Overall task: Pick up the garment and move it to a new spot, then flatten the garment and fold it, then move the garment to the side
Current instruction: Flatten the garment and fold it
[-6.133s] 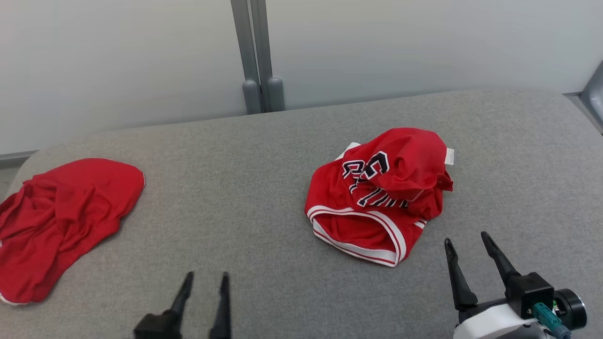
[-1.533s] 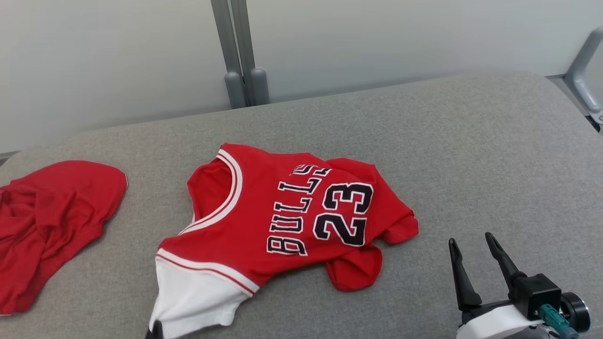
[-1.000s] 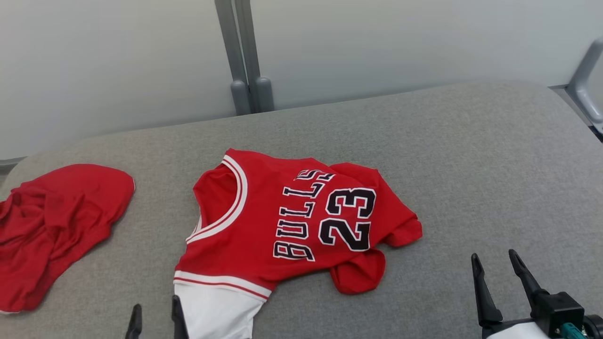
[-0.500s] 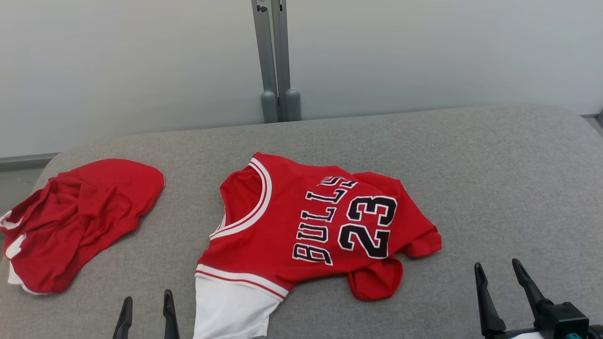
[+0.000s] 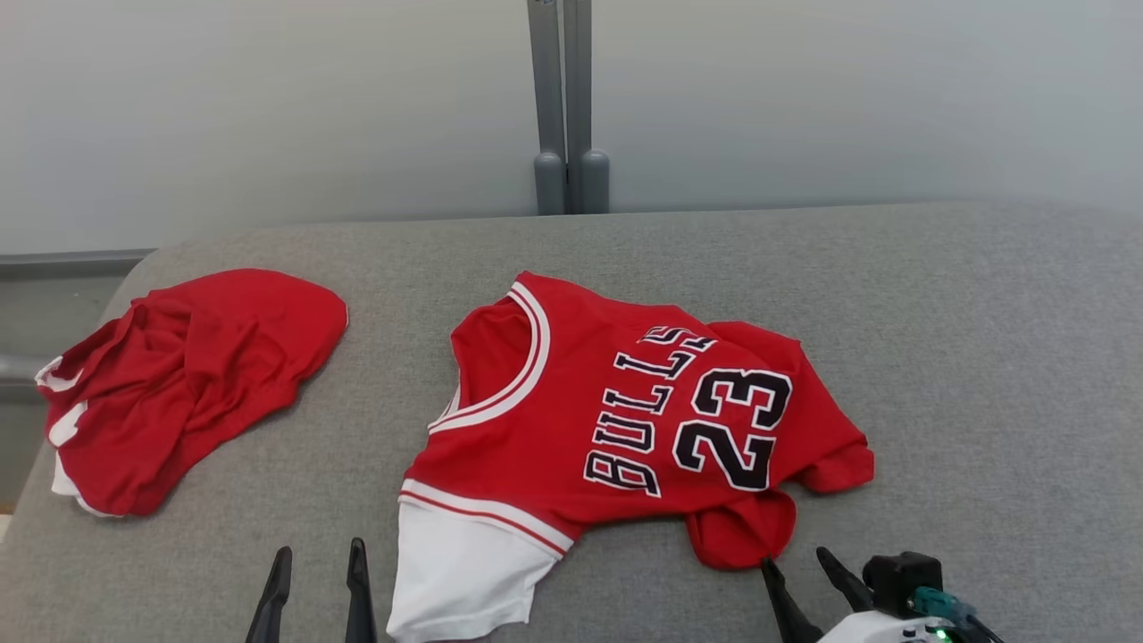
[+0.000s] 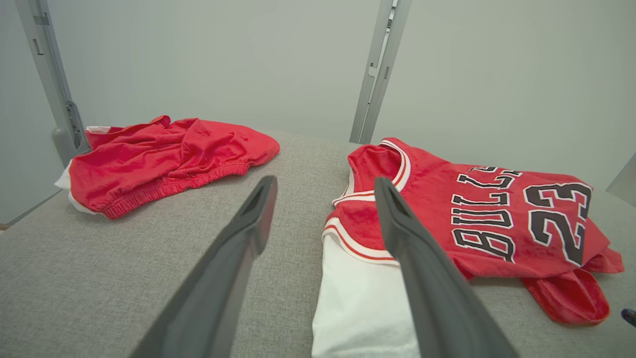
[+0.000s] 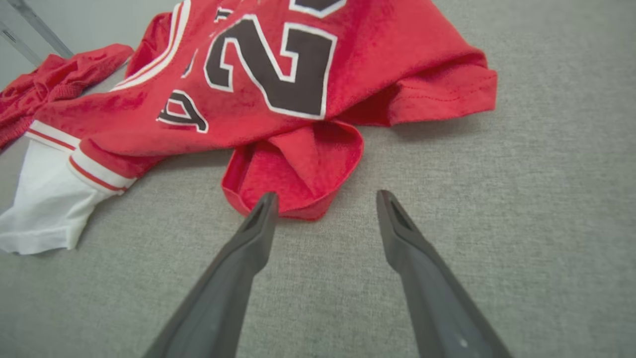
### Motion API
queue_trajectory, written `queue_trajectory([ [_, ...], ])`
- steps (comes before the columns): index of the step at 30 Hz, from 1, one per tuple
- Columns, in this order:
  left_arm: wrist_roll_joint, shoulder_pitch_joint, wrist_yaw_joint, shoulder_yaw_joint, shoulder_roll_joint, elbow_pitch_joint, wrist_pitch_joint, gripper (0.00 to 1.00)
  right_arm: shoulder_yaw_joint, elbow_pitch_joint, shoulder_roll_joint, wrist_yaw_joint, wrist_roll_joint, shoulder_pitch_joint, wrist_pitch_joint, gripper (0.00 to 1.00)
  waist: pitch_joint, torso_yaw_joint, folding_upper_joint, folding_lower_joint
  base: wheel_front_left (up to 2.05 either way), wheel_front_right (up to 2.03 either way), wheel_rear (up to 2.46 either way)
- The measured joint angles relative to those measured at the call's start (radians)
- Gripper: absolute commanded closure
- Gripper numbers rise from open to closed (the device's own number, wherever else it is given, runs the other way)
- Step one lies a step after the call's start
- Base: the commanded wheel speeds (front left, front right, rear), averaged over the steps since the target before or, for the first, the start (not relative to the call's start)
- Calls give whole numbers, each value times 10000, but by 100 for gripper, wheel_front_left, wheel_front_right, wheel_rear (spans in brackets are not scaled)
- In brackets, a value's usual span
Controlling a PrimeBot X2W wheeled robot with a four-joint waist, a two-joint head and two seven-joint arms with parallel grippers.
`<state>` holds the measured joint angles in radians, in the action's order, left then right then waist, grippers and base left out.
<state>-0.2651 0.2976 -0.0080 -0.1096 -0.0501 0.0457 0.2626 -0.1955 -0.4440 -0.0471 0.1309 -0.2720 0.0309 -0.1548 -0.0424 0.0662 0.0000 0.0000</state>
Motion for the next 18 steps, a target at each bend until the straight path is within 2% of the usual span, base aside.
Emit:
queue_trajectory([
  [3,-71,-49,38,-138,0,-73,2,0,-115,-779,-2,0,-472,-547,460,0,90,212,0,0,0,0,0],
  [9,-247,-140,211,-236,0,-100,0,0,-1149,-1789,-29,-4,-1312,-1499,1099,0,310,584,0,0,0,0,0],
  [10,-265,-154,257,-249,0,-90,2,0,-1210,-1868,-27,-4,-1409,-1622,1110,57,353,600,0,0,0,0,0],
  [11,-290,-176,272,-267,0,-84,2,0,-1241,-1952,-13,-4,-1425,-1757,1151,96,405,607,0,0,0,0,0],
  [12,-313,-186,316,-263,2,-77,0,0,-1214,-1996,-4,-4,-1480,-1873,1127,100,440,596,0,0,0,0,0],
  [15,-372,-185,393,-240,2,-71,2,0,-974,-2002,-6,-4,-1486,-2086,1164,100,468,476,0,0,0,0,0],
  [18,-474,-198,470,-251,2,-77,2,0,-416,-1400,-56,-4,-1229,-2338,1588,100,453,305,0,0,0,0,0],
])
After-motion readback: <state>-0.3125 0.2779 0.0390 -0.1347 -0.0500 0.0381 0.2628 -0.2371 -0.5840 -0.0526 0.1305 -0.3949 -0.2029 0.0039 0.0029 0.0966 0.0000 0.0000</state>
